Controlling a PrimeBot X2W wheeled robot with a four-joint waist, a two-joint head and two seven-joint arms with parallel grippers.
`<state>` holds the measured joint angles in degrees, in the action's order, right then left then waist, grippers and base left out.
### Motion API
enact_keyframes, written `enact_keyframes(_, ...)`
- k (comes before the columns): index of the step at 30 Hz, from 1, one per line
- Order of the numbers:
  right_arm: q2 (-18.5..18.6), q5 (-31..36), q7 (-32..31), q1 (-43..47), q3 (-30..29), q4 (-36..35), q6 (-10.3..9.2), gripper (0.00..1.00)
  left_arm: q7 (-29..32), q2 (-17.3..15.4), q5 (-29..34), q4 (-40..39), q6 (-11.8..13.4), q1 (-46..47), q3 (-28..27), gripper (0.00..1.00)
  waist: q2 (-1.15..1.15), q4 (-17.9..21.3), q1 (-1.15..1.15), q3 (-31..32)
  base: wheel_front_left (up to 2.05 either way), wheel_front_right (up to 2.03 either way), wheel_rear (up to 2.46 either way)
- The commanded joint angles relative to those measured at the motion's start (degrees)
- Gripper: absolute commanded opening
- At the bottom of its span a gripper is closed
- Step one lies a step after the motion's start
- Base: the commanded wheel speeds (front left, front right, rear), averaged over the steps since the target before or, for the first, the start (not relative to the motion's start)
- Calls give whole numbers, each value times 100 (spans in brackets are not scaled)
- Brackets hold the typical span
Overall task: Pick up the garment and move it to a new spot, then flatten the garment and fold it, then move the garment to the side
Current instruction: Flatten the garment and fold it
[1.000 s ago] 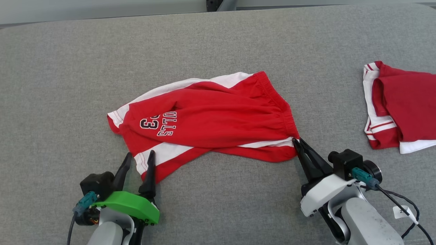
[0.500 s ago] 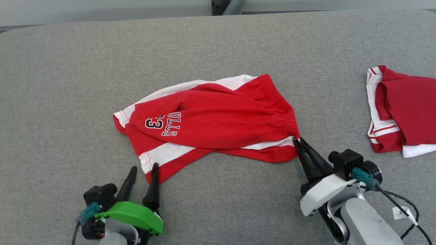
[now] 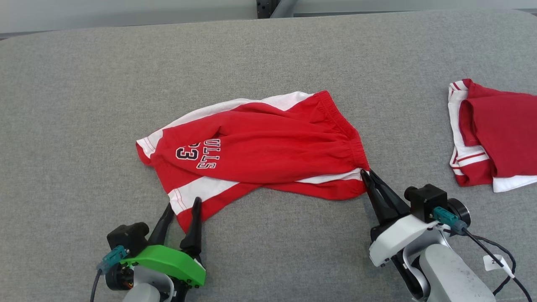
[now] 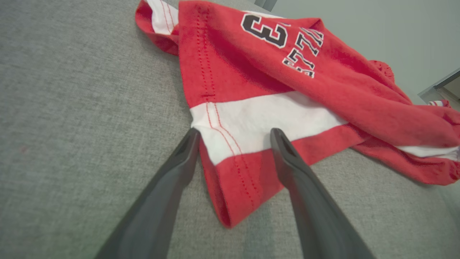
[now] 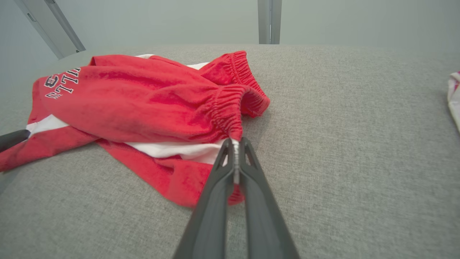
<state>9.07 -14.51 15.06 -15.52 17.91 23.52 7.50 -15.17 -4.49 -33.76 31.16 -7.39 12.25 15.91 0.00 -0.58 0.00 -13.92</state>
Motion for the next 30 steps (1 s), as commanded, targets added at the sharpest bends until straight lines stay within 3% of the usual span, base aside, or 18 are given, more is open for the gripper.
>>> enact_keyframes(1,-4,-39,13,12,-9,3,-3,0,8,-54,-64,-25,-19,37,-22,97,0,1,0,2,0,0,0)
enact_keyframes(3,-6,-50,13,12,-6,8,-3,0,8,-65,-57,-67,-19,39,-41,58,0,2,0,8,0,0,0)
enact_keyframes(5,-5,-60,13,16,-6,7,-3,0,7,-69,-6,-111,-19,27,-86,41,0,0,0,15,0,0,0)
enact_keyframes(6,-6,-60,13,17,-10,2,-3,0,7,-70,24,-142,-19,19,-105,21,0,-1,0,18,0,0,0)
enact_keyframes(8,-13,-64,13,25,-16,-2,-3,0,6,-69,60,-177,-19,-13,-141,0,0,2,0,30,0,0,0)
enact_keyframes(12,-23,-86,13,26,-37,-14,-3,0,6,-88,103,-129,-19,-44,-120,0,0,7,0,63,0,0,0)
enact_keyframes(19,-128,-342,13,-47,-405,-520,-3,0,6,-343,309,-857,-19,36,-304,0,0,-13,0,484,0,0,0)
enact_keyframes(26,81,-881,13,-659,-284,-1074,-3,0,5,-1287,414,-1997,-18,403,-333,0,0,84,0,1316,0,0,0)
enact_keyframes(30,265,-1214,13,-1067,-191,-1316,-3,0,5,-1842,435,-2411,-17,739,-329,0,0,101,0,1492,0,0,0)
